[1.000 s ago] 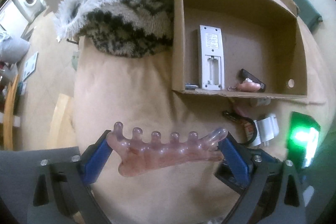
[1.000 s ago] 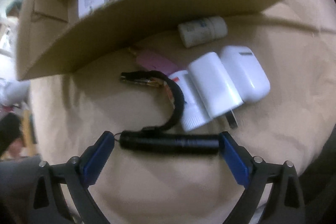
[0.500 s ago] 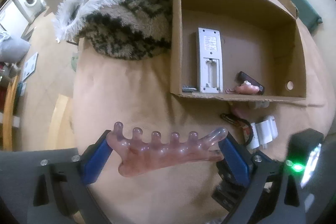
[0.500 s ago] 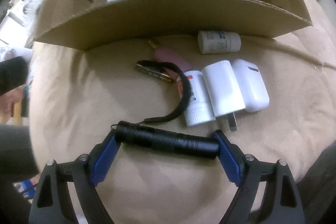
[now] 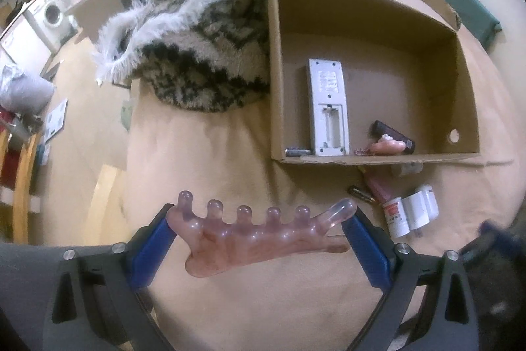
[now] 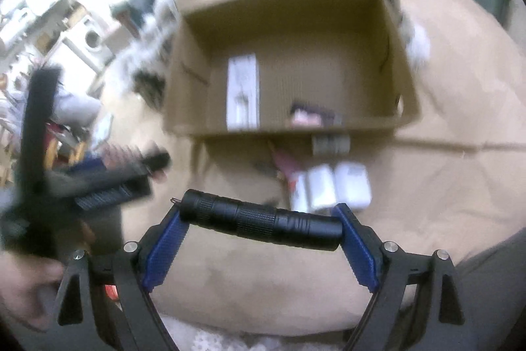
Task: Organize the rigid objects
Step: 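Carry the toe separator and flashlight up and over the box with both grippers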
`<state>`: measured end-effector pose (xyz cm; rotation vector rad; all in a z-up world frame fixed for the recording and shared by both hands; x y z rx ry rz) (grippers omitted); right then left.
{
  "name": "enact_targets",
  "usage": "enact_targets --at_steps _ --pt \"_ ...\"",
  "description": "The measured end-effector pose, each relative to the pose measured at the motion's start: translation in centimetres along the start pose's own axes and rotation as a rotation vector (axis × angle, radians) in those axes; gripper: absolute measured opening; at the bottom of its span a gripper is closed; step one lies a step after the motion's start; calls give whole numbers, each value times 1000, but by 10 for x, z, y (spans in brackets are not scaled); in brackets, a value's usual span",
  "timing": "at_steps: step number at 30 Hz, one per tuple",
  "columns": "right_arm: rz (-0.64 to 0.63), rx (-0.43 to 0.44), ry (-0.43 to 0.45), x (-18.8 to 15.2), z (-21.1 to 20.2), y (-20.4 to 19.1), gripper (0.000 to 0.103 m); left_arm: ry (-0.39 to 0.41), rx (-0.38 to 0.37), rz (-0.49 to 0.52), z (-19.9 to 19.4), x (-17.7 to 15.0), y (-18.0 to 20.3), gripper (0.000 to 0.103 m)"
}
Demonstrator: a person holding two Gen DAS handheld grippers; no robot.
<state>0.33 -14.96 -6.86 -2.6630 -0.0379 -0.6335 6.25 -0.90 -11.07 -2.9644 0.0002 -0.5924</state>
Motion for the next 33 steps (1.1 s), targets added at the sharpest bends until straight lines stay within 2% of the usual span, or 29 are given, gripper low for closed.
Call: enact_targets --at_steps 6,11,16,20,26,33 --pt "-59 40 142 56 -35 -3 94 39 -32 -12 -19 17 5 98" --pt "-84 73 228 101 -63 -1 94 102 -54 20 -43 48 23 98" --pt "-67 99 292 144 -74 10 94 163 -69 35 -56 86 40 98" --pt "-43 130 338 173 -72 24 94 168 -98 42 -51 108 52 98" --pt "23 140 309 192 -34 54 94 155 -106 50 -23 119 69 98" --pt "68 145 210 173 31 84 94 134 -88 72 20 113 82 98"
Point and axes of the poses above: each gripper's, at about its wrist camera, not at the fingertips, and z roughly the way its jaws point, y to its right, x to its top, the point moved 7 cm from there along z, roughly the way its jaws point, and after that the axes turned 7 degrees about x, right-handed, at the moved point
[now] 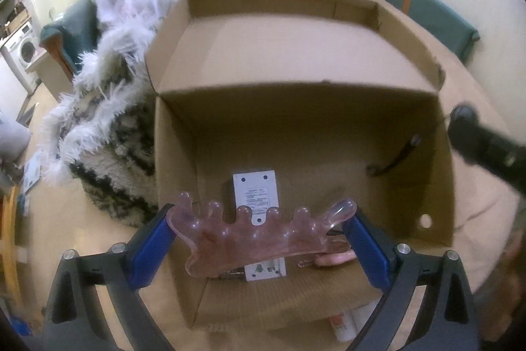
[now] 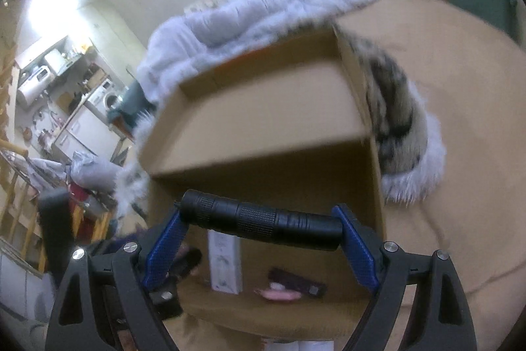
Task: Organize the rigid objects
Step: 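Carry the toe separator and flashlight up and over the box with both grippers, then lower both held items into the box and open both grippers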
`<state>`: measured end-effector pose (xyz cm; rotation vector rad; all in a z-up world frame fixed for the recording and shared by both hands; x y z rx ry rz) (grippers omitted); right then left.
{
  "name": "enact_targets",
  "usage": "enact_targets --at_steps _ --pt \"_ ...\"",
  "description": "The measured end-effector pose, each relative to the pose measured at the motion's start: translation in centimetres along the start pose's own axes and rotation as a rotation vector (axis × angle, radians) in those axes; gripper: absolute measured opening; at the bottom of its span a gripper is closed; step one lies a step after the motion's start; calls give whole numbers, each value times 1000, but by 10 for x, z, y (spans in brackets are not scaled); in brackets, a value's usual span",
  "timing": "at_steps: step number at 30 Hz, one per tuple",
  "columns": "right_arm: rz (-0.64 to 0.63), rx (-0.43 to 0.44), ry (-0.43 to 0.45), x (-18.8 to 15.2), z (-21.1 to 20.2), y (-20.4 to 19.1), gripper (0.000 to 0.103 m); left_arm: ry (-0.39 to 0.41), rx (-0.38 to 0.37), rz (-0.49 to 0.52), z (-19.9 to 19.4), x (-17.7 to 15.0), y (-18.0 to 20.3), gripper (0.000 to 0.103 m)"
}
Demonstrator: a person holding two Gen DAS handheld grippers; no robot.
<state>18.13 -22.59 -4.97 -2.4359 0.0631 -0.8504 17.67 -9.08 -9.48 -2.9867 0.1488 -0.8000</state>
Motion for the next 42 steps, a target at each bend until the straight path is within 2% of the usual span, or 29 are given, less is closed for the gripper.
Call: enact_targets --at_steps 4,7,11,20,28,31,35,42 --pt "30 -13 -73 -15 21 13 94 -34 -22 12 15 -8 9 98" --pt "6 -29 -104 -18 32 14 94 -37 -18 18 20 -9 12 98" --pt "28 1 -160 -24 49 14 94 -51 -23 6 25 -10 12 98" --pt "17 -33 -242 -38 67 16 94 -98 -17 3 35 -18 13 98" --pt "7 -51 -244 -38 72 13 94 -119 -23 26 41 -21 23 99" --pt "9 -39 -230 -35 70 13 94 -109 -12 34 40 -23 22 103" --pt "31 -15 -201 -30 66 13 103 -87 -6 31 36 -22 21 103" --pt "53 0 -184 -26 64 14 103 -104 -13 13 38 -21 19 103"
Point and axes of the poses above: each gripper's, at about its wrist camera, not at the fingertips, and z roughly the way its jaws point, y to its right, x to its top, the point moved 7 cm from there along z, roughly the way its jaws point, and after that the axes turned 7 degrees about x, right-handed, at the moved point
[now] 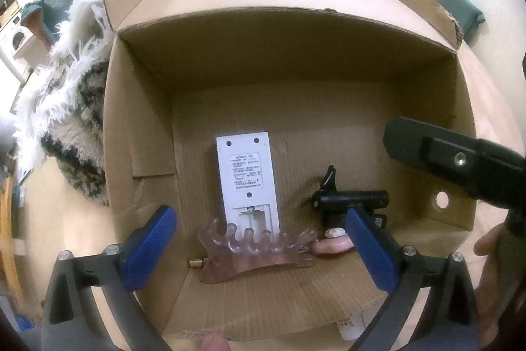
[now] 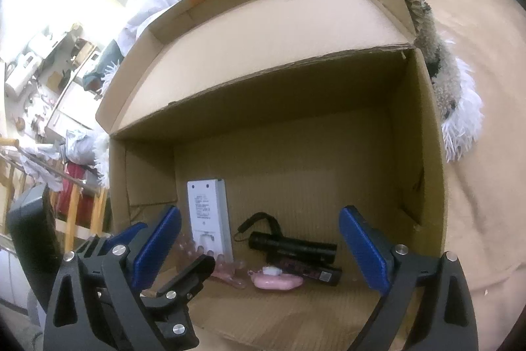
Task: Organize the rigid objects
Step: 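Lower both held items into the box and open both grippers, then withdraw both grippers from the box toward the remaining items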
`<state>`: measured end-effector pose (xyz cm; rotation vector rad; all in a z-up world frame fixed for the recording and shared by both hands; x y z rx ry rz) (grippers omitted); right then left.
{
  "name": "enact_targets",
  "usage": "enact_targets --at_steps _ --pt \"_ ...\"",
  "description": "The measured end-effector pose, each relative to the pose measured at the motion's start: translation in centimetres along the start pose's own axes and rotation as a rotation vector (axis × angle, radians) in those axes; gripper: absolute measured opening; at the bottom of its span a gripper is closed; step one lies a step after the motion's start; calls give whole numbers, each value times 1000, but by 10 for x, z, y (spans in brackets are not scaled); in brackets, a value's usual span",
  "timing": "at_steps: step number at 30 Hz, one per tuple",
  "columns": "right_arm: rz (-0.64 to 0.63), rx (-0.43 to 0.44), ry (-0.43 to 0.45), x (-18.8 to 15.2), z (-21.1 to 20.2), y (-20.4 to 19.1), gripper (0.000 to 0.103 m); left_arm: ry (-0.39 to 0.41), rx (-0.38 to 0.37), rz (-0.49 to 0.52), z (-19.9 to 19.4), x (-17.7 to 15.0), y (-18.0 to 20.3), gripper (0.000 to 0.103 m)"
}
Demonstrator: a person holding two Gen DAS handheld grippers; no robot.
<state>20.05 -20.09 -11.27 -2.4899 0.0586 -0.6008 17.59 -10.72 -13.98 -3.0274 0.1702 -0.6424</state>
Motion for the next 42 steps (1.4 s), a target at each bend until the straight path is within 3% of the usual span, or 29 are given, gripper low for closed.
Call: enact_targets --at_steps 11,21,31,42 --pt "-5 -7 13 2 -6 2 103 -13 -40 -54 -1 3 -21 103" --pt "34 -5 79 -9 -41 6 103 43 -43 -58 -31 -9 -42 103" --pt "100 0 95 -57 -69 13 103 66 -60 -103 -67 -49 -51 103" --pt "138 -31 72 -102 -77 18 103 57 -27 -168 -74 -78 -76 103"
Point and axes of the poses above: each gripper's, at about its wrist camera, not at the fingertips, and z roughly the way its jaws point, y to its right, x to its top, the point moved 7 cm from there along z, roughly the way its jaws point, and after that the axes turned 7 degrees about x, right-handed, at the moved point
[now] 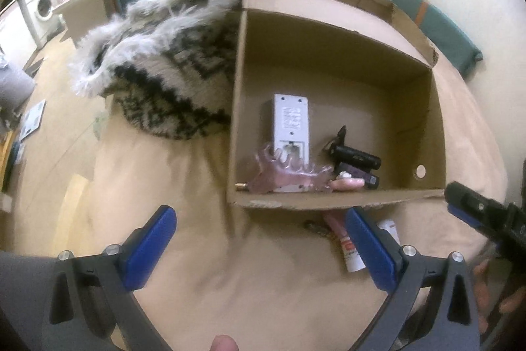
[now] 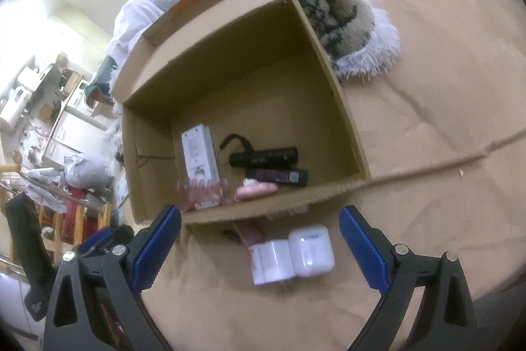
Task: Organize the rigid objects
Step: 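Withdraw both grippers from the box toward the remaining items, then grasp the white earbuds case with the right gripper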
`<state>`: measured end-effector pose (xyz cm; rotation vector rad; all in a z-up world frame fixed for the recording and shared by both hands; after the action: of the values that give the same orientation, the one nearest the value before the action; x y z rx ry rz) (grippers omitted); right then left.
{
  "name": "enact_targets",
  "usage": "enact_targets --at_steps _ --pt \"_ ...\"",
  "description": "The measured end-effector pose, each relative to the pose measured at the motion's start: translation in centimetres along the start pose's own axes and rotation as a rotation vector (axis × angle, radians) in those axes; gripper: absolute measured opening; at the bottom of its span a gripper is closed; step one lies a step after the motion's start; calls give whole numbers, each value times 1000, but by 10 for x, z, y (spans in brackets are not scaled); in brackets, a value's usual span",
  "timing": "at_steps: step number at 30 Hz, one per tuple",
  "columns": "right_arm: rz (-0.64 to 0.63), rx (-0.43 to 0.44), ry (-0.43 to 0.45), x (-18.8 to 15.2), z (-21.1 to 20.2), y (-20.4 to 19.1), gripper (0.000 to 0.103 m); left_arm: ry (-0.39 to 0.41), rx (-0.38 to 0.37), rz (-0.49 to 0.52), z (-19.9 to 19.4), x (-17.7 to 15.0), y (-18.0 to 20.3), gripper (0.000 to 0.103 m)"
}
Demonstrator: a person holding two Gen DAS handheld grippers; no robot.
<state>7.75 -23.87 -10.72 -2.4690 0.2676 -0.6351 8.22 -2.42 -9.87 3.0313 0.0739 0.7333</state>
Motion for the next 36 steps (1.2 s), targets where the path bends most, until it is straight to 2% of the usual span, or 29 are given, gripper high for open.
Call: enact_targets --at_steps 12,15,18,19,21,23,29,31,34,36 --pt "94 -34 -38 -14 10 22 103 -81 23 -98 17 -15 -21 102" --pt "119 -55 -69 -18 18 30 103 -111 16 -111 24 -18 -21 102" --pt "138 -88 -138 -27 30 41 103 -137 8 -109 30 -23 -18 102" --pt "140 -109 -156 -30 34 45 101 -141 9 -103 31 -24 -16 102" --pt "122 -147 -187 -32 42 52 62 -143 15 -91 32 -25 -13 102" --pt "79 -195 -245 -37 54 56 52 -148 16 -83 33 -27 -12 102" --pt "-15 -251 -345 -48 83 57 51 -184 3 -81 41 -32 -6 102" --pt "-36 -267 -360 -49 91 56 51 -196 4 -69 45 -34 -2 102" --pt "-97 -315 -370 -51 98 55 45 -221 8 -58 53 -37 2 101" --pt "-116 -322 -367 -53 97 54 45 -236 15 -49 60 -39 6 96"
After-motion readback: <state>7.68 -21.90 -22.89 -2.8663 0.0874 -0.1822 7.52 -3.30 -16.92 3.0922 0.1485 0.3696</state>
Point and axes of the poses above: each gripper's, at about its wrist camera, not at the fingertips, and z roughly the way its jaws point, y to its right, x to its top, the point moved 7 cm from there along z, roughly the way its jaws point, and after that the axes turned 7 degrees about x, right-handed, at the moved point
